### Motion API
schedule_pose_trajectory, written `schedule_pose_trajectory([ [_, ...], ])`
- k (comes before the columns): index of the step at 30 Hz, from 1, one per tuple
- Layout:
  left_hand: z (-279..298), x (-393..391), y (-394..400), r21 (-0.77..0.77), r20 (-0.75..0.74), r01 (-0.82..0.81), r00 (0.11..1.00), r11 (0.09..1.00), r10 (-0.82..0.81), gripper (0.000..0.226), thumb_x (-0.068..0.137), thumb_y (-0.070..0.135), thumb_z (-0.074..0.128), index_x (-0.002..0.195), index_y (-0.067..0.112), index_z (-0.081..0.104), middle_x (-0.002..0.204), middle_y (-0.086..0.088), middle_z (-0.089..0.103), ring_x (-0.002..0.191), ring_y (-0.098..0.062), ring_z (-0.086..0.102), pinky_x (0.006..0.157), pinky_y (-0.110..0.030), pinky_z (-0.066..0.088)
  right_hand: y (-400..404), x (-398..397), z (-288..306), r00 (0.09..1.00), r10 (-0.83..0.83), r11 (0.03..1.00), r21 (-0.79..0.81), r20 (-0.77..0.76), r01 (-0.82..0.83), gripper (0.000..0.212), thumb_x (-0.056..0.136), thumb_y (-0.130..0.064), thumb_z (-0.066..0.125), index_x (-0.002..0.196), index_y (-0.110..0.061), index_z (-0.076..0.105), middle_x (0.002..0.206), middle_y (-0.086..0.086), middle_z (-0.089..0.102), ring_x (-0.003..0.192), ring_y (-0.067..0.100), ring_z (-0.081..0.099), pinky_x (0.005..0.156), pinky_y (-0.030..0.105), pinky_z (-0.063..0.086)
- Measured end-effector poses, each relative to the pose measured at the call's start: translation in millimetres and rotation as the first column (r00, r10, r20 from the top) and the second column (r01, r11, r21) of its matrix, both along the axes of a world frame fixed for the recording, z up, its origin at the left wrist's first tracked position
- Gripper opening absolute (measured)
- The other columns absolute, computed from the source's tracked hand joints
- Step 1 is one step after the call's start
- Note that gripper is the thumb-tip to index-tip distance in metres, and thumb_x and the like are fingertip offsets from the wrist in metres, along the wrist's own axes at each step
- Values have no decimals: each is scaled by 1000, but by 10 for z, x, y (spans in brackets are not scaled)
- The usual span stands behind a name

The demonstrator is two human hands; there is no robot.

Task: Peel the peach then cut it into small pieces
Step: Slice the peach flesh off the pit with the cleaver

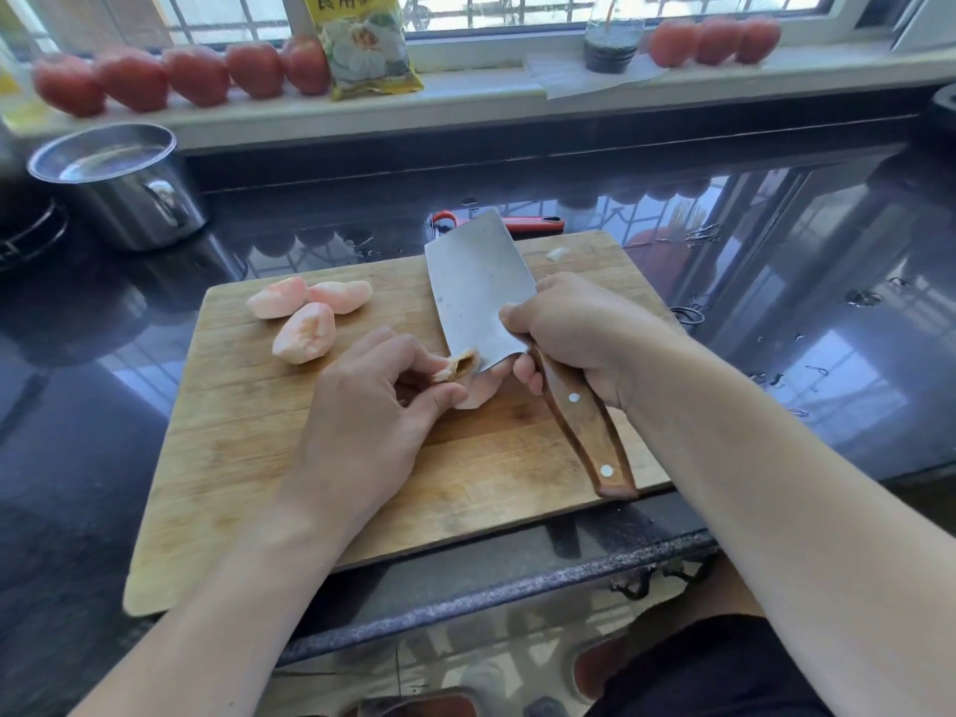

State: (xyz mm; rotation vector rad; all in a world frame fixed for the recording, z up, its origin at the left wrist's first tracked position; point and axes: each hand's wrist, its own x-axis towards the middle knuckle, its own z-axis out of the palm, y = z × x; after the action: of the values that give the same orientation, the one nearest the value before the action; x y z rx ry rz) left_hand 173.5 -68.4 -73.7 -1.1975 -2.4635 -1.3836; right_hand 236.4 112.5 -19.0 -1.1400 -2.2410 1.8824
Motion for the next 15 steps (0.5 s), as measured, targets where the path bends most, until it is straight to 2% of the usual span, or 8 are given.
schedule_pose_trajectory([
  [5,-1,22,2,4,-4,18,1000,1000,-18,18,79,16,88,91,15,74,88,8,64,85,-7,62,75,-22,52,-1,17,-22,999,-25,1000,-2,32,25,32,103,-19,49,133,-9,48,64,13,68,55,20,60,49,29,50],
  [9,-12,30,10,0,-20,9,1000,1000,-9,20,80,16,88,91,15,72,89,9,63,84,-7,63,73,-35,58,-68,24,-2,999,-44,999,4,19,44,28,104,-20,47,130,-9,50,67,15,67,51,20,60,46,27,50],
  [13,4,57,14,-18,-37,-7,999,1000,6,21,80,16,88,91,17,70,89,11,61,83,-6,61,73,-30,55,-185,67,10,993,-100,994,-45,-64,97,17,106,-13,40,117,-10,52,80,20,63,39,15,54,41,23,47],
  [15,19,73,19,-31,-40,-8,999,999,7,24,80,17,88,97,18,70,91,10,61,84,-6,62,74,-28,55,-228,98,-40,984,-135,990,-59,-114,129,18,104,-12,38,118,-9,50,81,20,62,38,15,52,41,24,46],
])
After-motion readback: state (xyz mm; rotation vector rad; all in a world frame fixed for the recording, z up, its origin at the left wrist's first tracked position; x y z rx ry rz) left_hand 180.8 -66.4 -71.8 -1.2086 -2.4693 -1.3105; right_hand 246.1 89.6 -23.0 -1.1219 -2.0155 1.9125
